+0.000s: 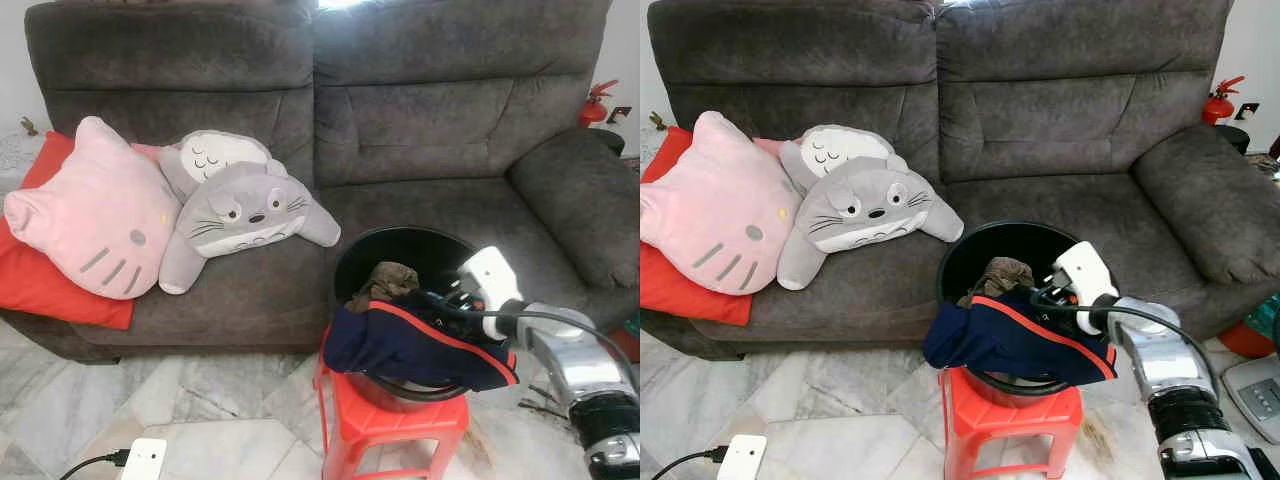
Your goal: Hang hanger
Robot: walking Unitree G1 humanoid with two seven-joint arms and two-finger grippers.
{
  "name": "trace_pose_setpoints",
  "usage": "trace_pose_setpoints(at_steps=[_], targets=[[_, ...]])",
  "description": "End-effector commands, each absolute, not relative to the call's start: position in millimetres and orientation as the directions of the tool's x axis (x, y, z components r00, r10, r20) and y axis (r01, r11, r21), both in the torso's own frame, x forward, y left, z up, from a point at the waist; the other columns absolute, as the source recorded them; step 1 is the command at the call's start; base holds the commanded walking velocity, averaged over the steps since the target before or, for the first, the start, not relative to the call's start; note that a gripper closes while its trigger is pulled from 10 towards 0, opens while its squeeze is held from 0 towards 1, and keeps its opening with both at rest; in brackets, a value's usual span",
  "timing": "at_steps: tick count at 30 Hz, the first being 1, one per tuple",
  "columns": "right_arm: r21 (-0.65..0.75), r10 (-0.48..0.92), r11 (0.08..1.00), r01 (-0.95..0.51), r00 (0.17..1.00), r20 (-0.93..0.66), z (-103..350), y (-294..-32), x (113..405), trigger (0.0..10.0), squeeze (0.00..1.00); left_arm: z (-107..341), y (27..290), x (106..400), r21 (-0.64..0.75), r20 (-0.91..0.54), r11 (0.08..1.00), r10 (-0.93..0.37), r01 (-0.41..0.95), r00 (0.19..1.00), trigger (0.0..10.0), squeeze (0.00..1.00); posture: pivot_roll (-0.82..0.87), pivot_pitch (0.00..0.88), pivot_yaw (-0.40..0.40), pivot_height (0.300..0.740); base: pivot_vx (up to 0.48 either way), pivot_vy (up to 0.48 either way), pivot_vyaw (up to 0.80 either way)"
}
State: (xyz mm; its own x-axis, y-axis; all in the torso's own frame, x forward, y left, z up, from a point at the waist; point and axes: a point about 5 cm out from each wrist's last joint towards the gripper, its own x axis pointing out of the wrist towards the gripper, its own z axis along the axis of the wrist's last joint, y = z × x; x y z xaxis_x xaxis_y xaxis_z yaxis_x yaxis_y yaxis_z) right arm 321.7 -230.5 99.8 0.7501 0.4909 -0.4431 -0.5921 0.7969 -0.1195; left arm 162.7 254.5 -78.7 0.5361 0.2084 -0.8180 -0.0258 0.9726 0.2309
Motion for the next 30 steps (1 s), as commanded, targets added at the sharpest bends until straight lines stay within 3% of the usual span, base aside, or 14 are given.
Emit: trace_pose_setpoints(at_steps=[1,14,30], targets=[[-0.115,0.524,0.776,-0.62,0.736,-0.428,101,-226,320,10.0,0.0,-80,256,159,0.231,-0.829,0.973,0.206,-0.017,0.52,10.0,0.0,-0.18,0.026,0.039,0.74,0.0,0.0,0.0],[-0.072,0.713,0.634,-0.77,0.618,-0.332,114,-203,306,10.0,0.0,-80,256,159,0.227,-0.833,0.974,0.198,-0.007,0.517,10.0,0.0,-0.19,0.03,0.041,0.74,0.0,0.0,0.0],[-0.061,0.81,0.517,-0.854,0.512,-0.287,128,-183,280,10.0,0.0,-80,255,159,0.22,-0.838,0.975,0.19,-0.002,0.512,10.0,0.0,-0.19,0.03,0.038,0.74,0.0,0.0,0.0]])
